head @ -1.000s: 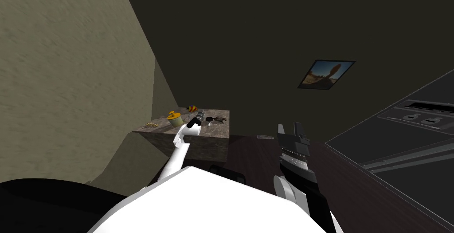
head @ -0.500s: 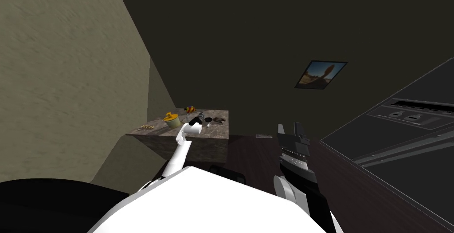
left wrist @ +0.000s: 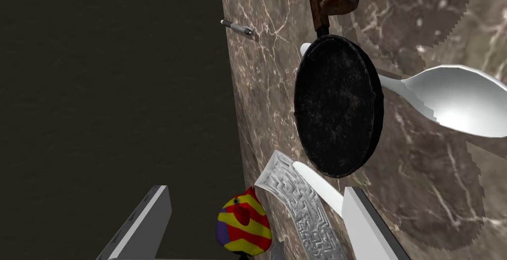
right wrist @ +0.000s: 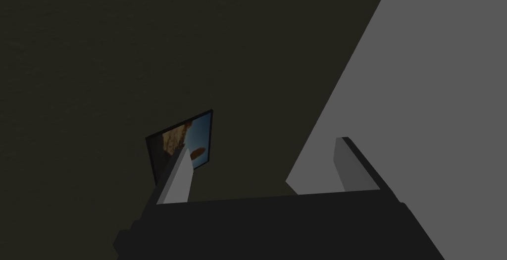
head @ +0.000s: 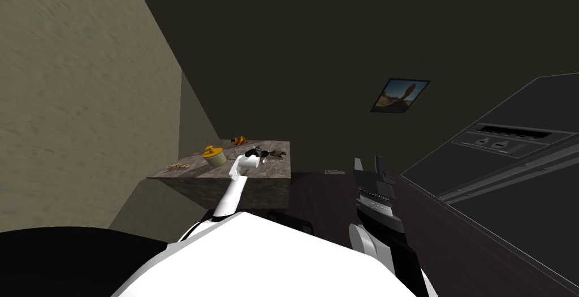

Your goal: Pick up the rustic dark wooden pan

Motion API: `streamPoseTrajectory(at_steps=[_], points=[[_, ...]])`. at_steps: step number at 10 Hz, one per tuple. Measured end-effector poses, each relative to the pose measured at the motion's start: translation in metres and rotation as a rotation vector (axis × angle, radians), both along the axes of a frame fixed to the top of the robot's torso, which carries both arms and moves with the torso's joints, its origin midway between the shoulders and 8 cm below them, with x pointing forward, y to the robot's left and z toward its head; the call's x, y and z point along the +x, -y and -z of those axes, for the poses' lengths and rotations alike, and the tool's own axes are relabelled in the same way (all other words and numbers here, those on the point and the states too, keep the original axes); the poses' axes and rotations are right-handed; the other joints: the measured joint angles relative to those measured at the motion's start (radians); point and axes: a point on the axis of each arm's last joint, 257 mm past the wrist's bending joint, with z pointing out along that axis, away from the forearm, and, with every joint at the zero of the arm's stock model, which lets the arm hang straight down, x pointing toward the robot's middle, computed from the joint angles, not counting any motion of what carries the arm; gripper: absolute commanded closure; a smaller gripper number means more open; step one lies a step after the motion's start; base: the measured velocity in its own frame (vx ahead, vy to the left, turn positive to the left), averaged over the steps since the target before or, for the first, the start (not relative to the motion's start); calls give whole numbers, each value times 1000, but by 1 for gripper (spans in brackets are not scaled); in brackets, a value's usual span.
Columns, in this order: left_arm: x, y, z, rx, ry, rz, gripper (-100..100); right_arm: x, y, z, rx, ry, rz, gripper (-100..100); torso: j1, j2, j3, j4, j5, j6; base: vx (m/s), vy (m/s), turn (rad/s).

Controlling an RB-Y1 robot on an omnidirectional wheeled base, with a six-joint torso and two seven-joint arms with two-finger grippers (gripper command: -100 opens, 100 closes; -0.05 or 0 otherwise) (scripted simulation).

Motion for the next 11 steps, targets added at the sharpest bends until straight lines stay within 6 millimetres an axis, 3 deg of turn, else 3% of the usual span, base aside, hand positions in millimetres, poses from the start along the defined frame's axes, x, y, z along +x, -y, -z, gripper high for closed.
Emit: streamPoseTrajectory(at_steps=[2, 7, 8, 9, 11], points=[[-3, 2, 12, -19, -46, -8, -100, 0, 0, 0, 0, 0, 0, 0, 0, 0, 0, 0, 0, 0, 19, 21, -67], [-22, 9, 71, -89, -221, -35, -100, 0, 0, 0, 0, 0, 0, 0, 0, 1, 0, 0, 0, 0, 12, 20, -48], [-23, 10, 73, -91, -227, -36, 0, 0, 0, 0, 0, 0, 0, 0, -1, 1, 1, 0, 0, 0, 0, 0, 0], [-23, 10, 73, -91, -226, -36, -100, 0, 0, 0, 0, 0, 0, 0, -1, 1, 1, 0, 0, 0, -7, -31, -137], [-24, -15, 80, -90, -229, -55, -100, 0, 0, 0, 0, 0, 0, 0, -3, -1, -1, -1, 1, 1, -19, -65, -124]])
